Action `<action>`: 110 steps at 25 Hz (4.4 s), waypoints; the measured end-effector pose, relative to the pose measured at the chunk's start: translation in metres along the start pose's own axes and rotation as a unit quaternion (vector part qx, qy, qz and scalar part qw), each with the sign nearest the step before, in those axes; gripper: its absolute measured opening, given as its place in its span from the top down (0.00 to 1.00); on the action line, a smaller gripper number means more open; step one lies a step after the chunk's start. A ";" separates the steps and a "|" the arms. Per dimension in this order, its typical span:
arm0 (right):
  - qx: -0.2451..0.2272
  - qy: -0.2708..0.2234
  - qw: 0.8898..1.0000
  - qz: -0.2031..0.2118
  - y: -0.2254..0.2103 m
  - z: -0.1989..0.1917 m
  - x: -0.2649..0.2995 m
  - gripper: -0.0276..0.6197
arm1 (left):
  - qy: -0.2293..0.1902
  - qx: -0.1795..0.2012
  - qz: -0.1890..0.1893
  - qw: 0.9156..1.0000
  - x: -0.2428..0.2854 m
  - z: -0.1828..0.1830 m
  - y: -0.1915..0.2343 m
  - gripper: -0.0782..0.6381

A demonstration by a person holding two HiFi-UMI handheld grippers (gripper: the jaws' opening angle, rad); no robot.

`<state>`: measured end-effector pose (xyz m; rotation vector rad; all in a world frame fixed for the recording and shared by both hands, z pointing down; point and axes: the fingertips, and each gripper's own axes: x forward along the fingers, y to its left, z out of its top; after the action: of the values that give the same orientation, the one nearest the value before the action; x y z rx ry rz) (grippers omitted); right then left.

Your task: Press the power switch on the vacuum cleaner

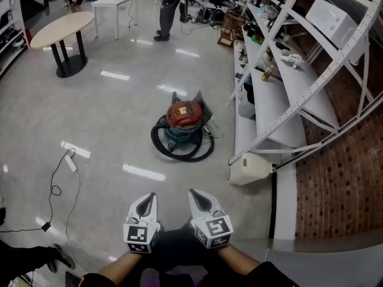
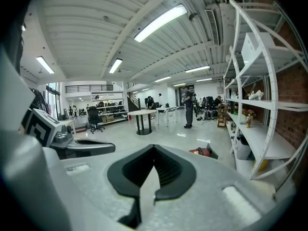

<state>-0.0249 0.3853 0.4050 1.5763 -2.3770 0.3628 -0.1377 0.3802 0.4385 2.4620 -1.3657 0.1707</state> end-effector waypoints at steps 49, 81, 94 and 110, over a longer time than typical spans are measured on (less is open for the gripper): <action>0.055 -0.022 0.996 0.069 -0.231 0.060 0.179 0.97 | 0.036 0.039 0.078 0.996 0.270 0.078 0.011 0.87; 0.071 0.084 0.994 -0.010 -0.293 0.055 0.385 0.97 | 0.101 0.028 -0.023 0.994 0.462 0.074 0.135 0.87; 0.067 0.189 0.980 -0.016 -0.325 -0.031 0.522 0.97 | 0.160 0.031 -0.017 0.986 0.576 -0.003 0.219 0.87; 0.081 0.303 0.949 -0.034 -0.350 -0.163 0.620 0.97 | 0.220 0.017 -0.012 0.975 0.631 -0.116 0.291 0.87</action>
<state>0.0796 -0.2212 0.7975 1.3470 -1.8488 0.9000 -0.0387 -0.2319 0.7727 2.2793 -1.1440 0.6935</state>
